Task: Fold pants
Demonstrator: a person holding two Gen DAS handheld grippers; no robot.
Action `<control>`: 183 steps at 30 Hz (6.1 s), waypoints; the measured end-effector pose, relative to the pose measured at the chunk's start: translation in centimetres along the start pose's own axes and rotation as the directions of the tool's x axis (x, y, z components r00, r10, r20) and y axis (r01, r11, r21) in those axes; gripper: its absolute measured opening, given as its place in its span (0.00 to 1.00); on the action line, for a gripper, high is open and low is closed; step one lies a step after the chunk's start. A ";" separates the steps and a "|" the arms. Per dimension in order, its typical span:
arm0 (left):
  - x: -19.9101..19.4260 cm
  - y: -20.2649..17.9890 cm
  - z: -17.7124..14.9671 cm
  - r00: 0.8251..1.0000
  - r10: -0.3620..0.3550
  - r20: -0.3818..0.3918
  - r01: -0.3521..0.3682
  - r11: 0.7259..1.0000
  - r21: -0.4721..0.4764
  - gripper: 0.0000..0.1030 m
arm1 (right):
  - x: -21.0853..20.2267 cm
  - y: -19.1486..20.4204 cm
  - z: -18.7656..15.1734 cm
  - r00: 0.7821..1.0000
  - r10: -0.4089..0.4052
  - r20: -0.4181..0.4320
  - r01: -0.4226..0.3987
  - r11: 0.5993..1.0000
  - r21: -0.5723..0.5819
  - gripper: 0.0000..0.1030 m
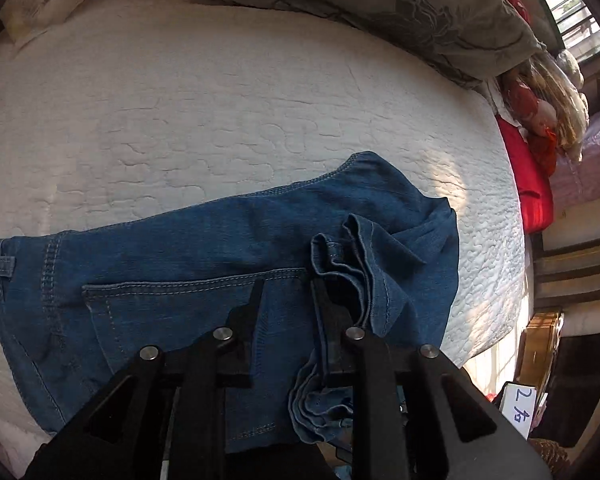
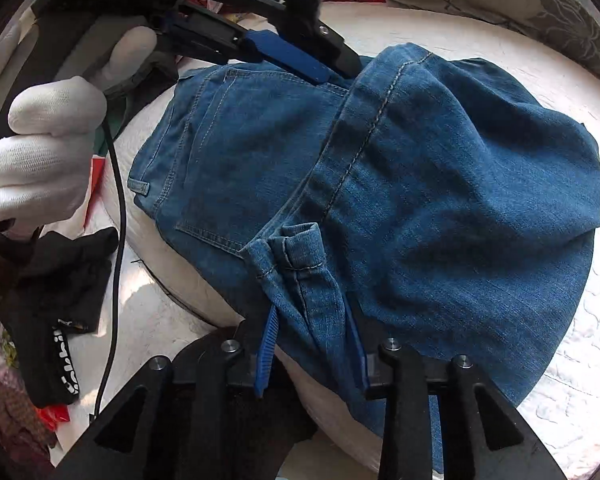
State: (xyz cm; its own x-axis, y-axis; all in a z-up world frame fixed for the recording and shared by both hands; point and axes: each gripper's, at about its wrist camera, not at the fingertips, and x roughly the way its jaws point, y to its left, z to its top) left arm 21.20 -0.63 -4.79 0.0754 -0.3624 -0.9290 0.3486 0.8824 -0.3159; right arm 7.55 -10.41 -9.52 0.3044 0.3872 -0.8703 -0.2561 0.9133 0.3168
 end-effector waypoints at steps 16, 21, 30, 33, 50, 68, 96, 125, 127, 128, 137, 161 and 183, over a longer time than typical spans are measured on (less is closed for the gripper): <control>2.4 -1.3 -14.5 0.988 -0.145 0.044 0.151 0.927 -0.343 0.46 | -9.9 -12.4 8.8 0.982 0.001 0.191 -0.031 0.988 0.154 0.50; 4.0 -2.3 -13.9 0.999 -0.036 0.028 0.044 0.924 -0.379 0.46 | -4.2 -11.4 12.8 0.997 -0.005 0.076 -0.001 0.998 0.070 0.50; 6.6 -1.4 -14.8 0.993 0.101 -0.053 -0.114 0.871 -0.478 0.48 | 3.0 -6.4 17.1 0.992 -0.091 -0.088 0.067 0.968 -0.241 0.02; 5.2 -1.3 -15.3 0.996 0.072 -0.045 -0.085 0.872 -0.482 0.47 | 0.5 -7.8 17.5 0.997 0.022 -0.080 -0.037 0.981 -0.193 0.08; 10.3 -11.8 -13.5 0.990 0.054 -0.133 -0.085 0.968 -0.237 0.46 | -5.5 -20.3 12.5 0.997 0.025 0.071 -0.034 0.991 0.131 0.07; 0.5 -0.1 -13.9 0.976 -0.183 0.119 0.218 0.843 -0.492 0.47 | -7.0 -14.0 13.3 0.974 0.177 0.140 -0.189 0.979 0.072 0.25; 1.9 22.0 -21.6 0.837 -0.265 0.479 0.544 0.298 -0.785 0.56 | 0.0 -2.6 17.3 0.998 0.034 -0.057 -0.031 0.998 0.061 0.35; 2.4 21.8 -19.6 0.719 -0.313 0.621 0.695 0.305 -0.651 0.64 | 9.2 9.1 26.0 0.983 0.076 -0.165 -0.115 0.965 -0.237 0.46; 2.5 21.9 -19.6 0.719 -0.315 0.619 0.695 0.295 -0.656 0.64 | 10.0 10.2 26.6 0.980 0.071 -0.184 -0.124 0.948 -0.292 0.47; 2.5 22.0 -19.6 0.720 -0.316 0.618 0.694 0.290 -0.660 0.64 | 10.5 10.7 26.9 0.978 0.067 -0.195 -0.127 0.941 -0.314 0.49; 2.5 22.7 -17.7 0.746 -0.312 0.588 0.662 0.254 -0.705 0.74 | 16.2 15.7 27.3 0.956 -0.088 -0.280 -0.073 0.853 -0.517 0.48; -9.6 2.9 -13.3 0.859 0.009 0.511 0.215 0.901 -0.376 0.22 | -6.0 4.0 22.5 0.976 0.213 0.049 -0.190 0.937 -0.292 0.16; 2.7 -10.8 -14.9 0.986 0.139 0.093 -0.144 0.989 0.043 0.22 | -12.4 -24.3 2.2 0.982 0.046 0.184 -0.110 0.930 0.352 0.38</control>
State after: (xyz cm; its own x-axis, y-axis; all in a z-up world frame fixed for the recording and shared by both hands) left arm 3.71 -6.71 -6.78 0.2101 -0.2624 -0.9418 0.3741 0.9116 -0.1705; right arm 11.98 -37.15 -5.61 0.4560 0.4457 -0.7703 0.0514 0.8509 0.5228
